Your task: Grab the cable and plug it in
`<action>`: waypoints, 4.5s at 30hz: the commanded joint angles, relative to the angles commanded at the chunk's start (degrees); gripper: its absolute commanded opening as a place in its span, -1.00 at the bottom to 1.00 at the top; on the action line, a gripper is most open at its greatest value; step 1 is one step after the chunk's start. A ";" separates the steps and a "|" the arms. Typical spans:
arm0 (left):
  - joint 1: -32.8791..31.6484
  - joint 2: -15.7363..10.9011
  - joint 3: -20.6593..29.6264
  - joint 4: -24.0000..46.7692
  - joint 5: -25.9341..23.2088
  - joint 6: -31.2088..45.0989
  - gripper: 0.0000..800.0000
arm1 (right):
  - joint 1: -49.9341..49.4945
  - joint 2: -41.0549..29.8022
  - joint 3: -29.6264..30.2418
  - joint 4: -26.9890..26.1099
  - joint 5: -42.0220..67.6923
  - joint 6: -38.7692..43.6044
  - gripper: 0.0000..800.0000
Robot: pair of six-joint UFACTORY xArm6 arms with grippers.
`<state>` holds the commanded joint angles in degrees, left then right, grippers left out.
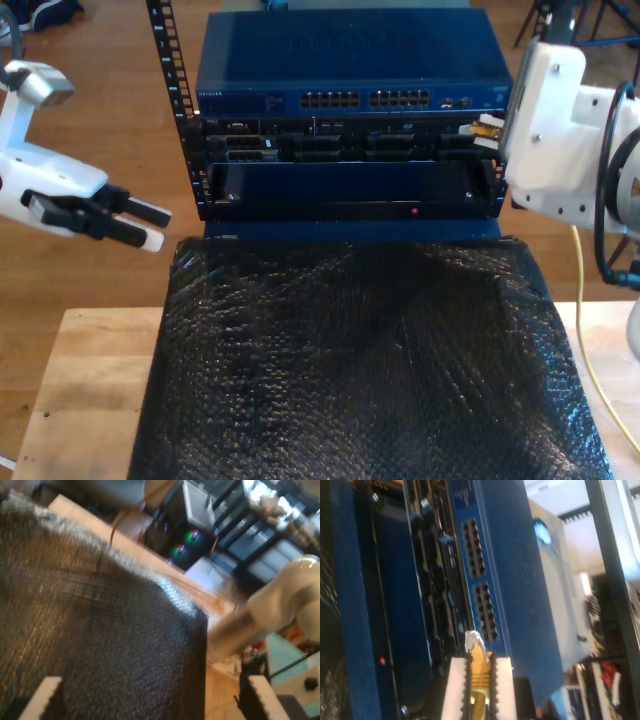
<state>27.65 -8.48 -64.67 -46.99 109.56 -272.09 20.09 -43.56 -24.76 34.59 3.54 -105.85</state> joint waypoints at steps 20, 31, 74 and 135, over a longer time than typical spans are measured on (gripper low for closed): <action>9.05 -3.25 0.79 15.12 -2.55 11.69 1.00 | 0.18 4.04 9.76 -2.55 -25.58 -0.09 -1.00; 17.76 -3.25 2.64 23.56 -2.64 29.71 1.00 | 0.53 10.20 11.96 -2.55 -38.86 -0.35 -1.00; 41.49 -11.25 26.37 43.87 -8.00 72.62 1.00 | 20.31 46.77 5.63 10.37 -74.55 -4.66 -1.00; 57.05 -21.19 58.37 47.82 -49.76 96.88 1.00 | 20.66 49.49 -0.88 13.45 -74.11 -6.33 -1.00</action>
<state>84.70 -29.67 -6.30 0.84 59.80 -175.21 40.75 5.93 -25.64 48.04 -70.57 -112.18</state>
